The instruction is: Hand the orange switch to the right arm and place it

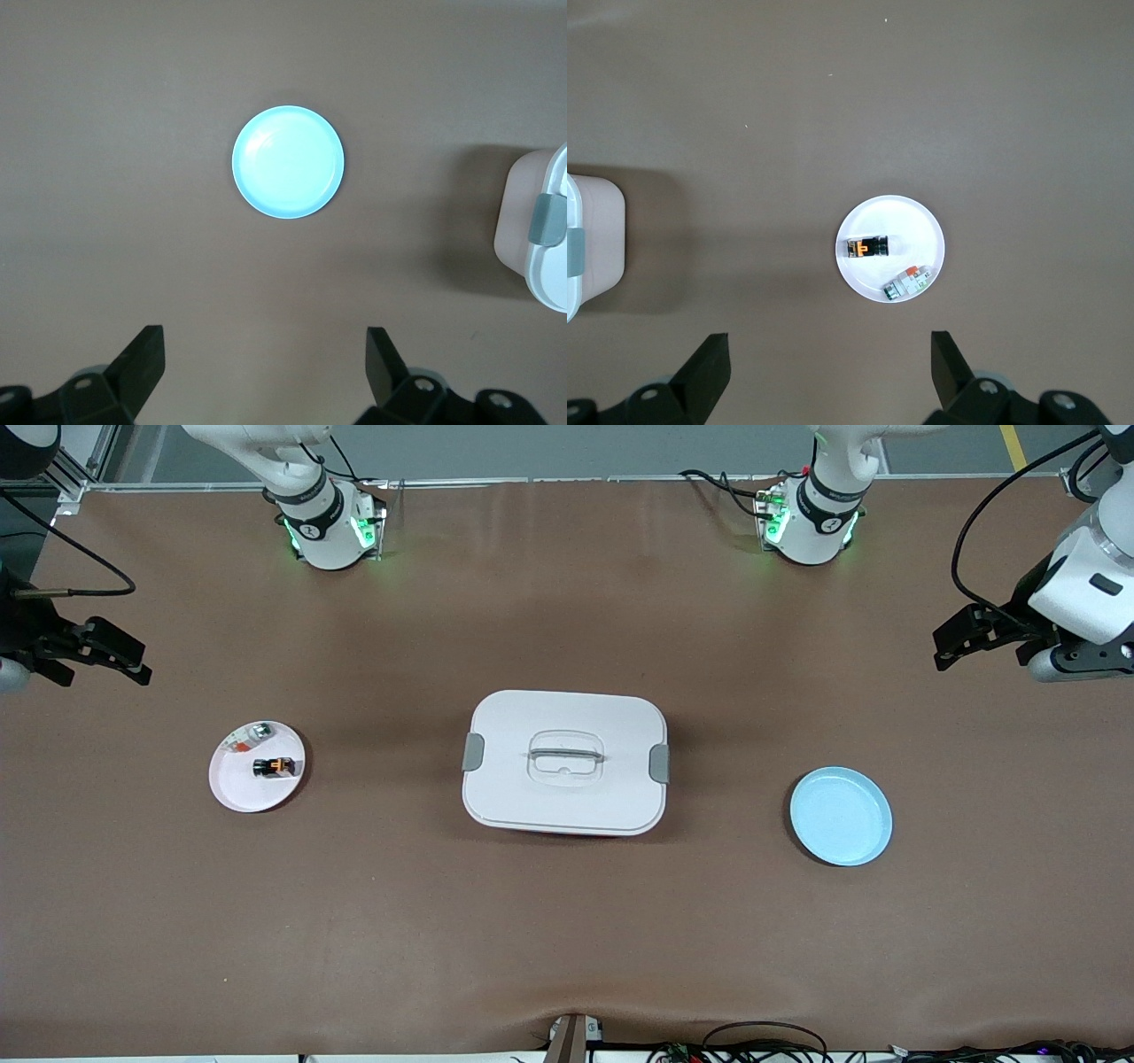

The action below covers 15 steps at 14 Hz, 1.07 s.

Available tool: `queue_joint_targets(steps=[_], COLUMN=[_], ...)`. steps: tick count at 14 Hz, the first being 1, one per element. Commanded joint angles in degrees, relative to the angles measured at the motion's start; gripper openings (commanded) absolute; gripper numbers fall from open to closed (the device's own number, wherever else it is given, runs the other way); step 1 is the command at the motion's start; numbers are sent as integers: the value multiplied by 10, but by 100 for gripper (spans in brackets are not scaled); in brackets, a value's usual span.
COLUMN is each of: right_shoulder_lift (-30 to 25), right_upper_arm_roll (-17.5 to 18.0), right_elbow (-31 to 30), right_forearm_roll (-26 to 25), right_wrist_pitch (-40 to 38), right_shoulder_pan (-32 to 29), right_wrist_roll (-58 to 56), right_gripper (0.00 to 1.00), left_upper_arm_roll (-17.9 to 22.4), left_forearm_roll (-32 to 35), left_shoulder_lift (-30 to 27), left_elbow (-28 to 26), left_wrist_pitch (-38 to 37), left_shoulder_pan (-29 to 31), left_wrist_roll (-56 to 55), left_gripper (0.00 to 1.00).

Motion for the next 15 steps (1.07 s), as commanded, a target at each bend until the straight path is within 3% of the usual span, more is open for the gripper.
queue_joint_targets(steps=[1, 15], right_shoulder_lift=[2, -33], right_upper_arm_roll=[15, 9], right_elbow=[8, 4], right_forearm_roll=[1, 2], right_wrist_pitch=[-6, -58], right_shoulder_pan=[-15, -13], right_wrist_roll=[8, 13], right_gripper=[100, 100], left_upper_arm_roll=[-1, -6], left_forearm_roll=[-2, -2], left_shoulder_lift=[-2, -5], left_elbow=[5, 28], left_wrist_pitch=[0, -21], left_shoulder_pan=[0, 0], left_wrist_roll=[8, 7], left_gripper=[100, 100])
